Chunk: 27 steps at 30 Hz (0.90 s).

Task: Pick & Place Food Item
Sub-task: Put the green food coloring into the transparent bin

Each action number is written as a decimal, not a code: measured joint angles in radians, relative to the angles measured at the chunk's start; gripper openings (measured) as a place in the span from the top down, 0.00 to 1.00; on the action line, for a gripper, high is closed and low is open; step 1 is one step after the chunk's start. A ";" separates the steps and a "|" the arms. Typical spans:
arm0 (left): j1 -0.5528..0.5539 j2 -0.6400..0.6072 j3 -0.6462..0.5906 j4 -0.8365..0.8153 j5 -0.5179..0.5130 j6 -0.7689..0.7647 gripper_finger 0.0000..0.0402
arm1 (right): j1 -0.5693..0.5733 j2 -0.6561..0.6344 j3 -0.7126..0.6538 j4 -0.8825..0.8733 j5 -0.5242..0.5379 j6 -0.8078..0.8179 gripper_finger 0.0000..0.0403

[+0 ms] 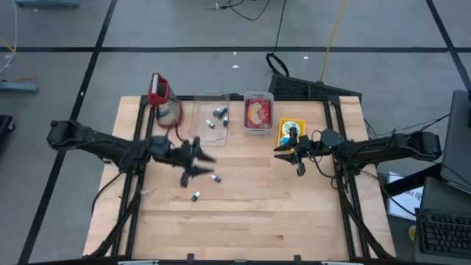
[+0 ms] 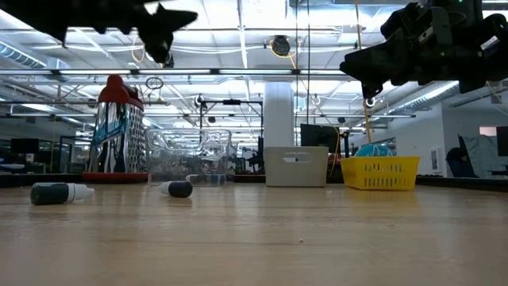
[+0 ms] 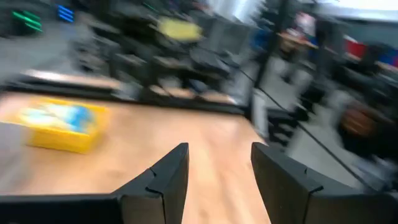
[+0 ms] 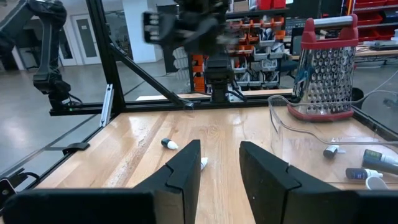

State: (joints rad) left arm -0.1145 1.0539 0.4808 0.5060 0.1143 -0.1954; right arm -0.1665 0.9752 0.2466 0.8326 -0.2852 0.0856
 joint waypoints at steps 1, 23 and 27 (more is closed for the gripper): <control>-0.034 0.006 0.000 -0.010 0.008 -0.008 0.56 | 0.000 0.000 0.000 0.000 0.000 0.000 0.75; -0.436 0.113 0.000 -0.610 -0.298 -0.778 0.56 | 0.000 0.000 0.000 0.000 0.000 0.000 0.75; -0.453 0.115 0.000 -0.660 -0.342 -0.884 0.56 | 0.000 0.000 0.000 0.000 0.000 0.000 0.75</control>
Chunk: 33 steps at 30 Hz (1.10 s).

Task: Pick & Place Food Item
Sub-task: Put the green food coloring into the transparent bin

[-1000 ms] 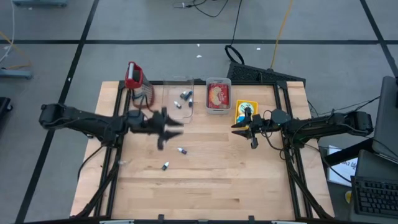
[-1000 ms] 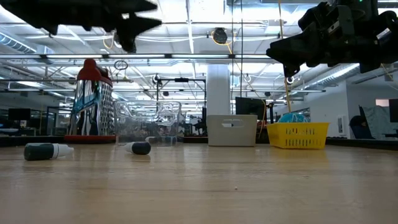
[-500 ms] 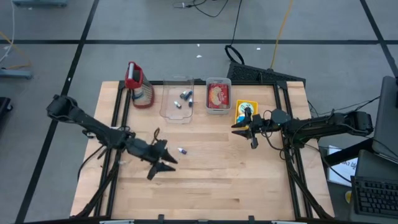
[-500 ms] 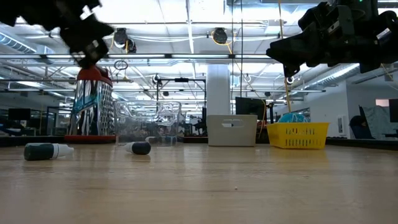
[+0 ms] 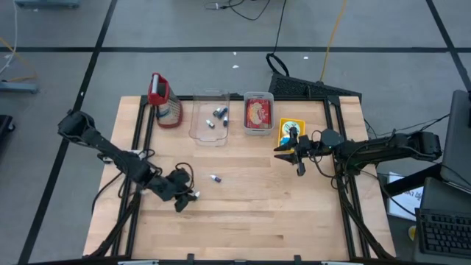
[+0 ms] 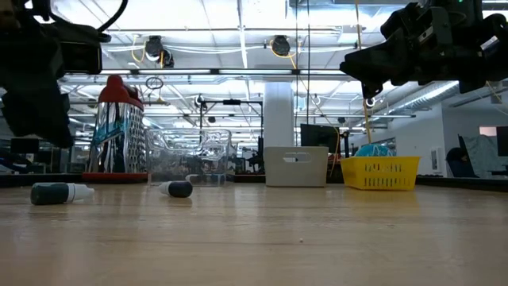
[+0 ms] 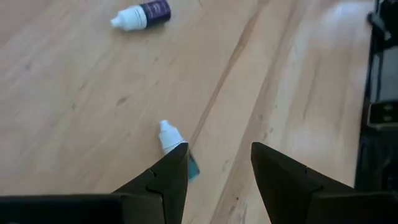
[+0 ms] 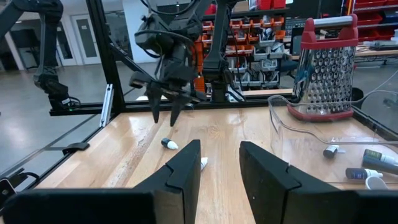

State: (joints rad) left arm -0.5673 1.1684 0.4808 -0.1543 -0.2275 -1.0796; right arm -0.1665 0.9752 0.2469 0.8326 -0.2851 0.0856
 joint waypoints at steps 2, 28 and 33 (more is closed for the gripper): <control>-0.007 0.015 0.000 0.015 -0.010 -0.025 0.56 | 0.000 0.000 0.000 0.000 0.000 0.000 0.75; -0.011 0.299 0.077 -0.104 -0.008 -0.190 0.56 | -0.003 0.044 0.000 0.012 0.027 -0.019 0.75; -0.009 0.299 0.077 -0.153 -0.006 -0.208 0.56 | -0.003 0.047 0.000 0.022 0.027 -0.016 0.75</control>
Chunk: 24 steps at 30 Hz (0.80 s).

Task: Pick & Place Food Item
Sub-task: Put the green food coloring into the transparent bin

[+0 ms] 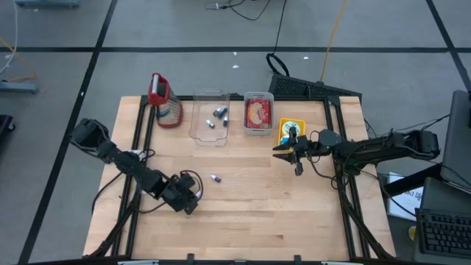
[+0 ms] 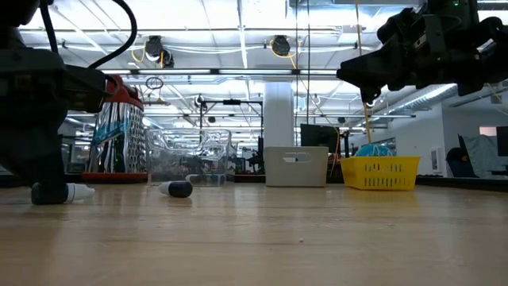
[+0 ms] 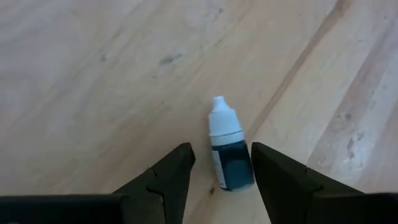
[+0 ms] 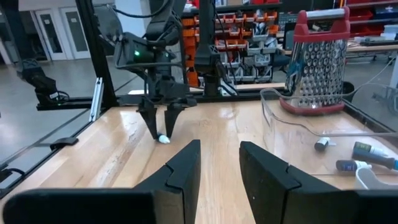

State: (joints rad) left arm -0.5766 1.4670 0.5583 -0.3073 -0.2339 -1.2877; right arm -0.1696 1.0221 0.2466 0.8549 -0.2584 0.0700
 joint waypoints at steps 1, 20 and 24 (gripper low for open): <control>0.000 0.000 0.000 -0.007 0.005 0.005 0.56 | 0.000 0.000 0.000 0.006 0.000 0.000 0.75; 0.021 0.002 -0.006 -0.093 -0.081 0.479 0.56 | 0.001 0.000 0.000 0.038 -0.005 0.041 0.75; 0.022 0.002 -0.006 -0.094 -0.093 0.501 0.56 | 0.001 0.000 0.000 0.038 -0.005 0.046 0.75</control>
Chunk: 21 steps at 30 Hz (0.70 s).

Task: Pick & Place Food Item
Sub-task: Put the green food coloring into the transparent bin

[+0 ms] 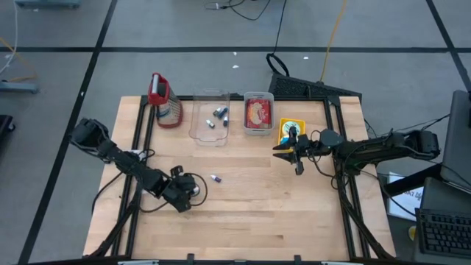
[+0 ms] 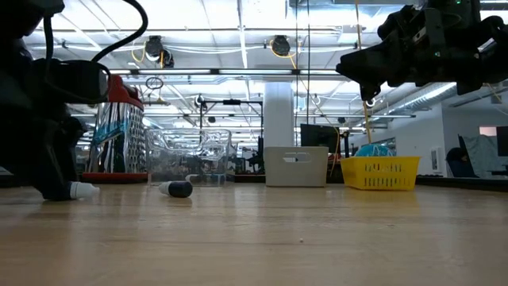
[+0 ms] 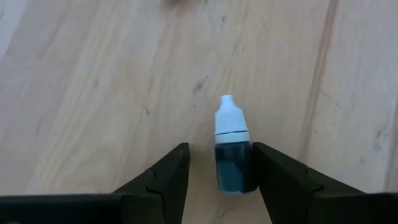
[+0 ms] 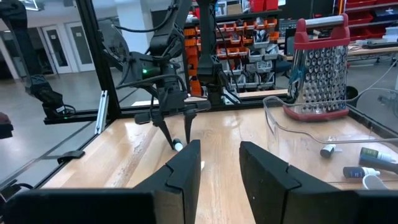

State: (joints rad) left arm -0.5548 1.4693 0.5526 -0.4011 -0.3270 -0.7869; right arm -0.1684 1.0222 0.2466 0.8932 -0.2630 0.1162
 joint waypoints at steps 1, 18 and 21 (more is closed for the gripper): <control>0.000 0.000 0.000 0.000 -0.003 -0.003 0.56 | 0.000 0.000 0.000 0.000 0.000 0.000 0.75; 0.001 0.000 0.000 0.002 -0.004 -0.134 0.62 | 0.000 0.000 0.000 0.000 0.000 -0.004 0.75; 0.001 0.000 0.000 0.005 -0.005 -0.138 0.70 | 0.000 0.000 0.000 0.000 0.000 -0.004 0.75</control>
State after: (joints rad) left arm -0.5541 1.4689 0.5526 -0.3965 -0.3323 -0.9244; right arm -0.1684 1.0222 0.2466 0.8928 -0.2634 0.1120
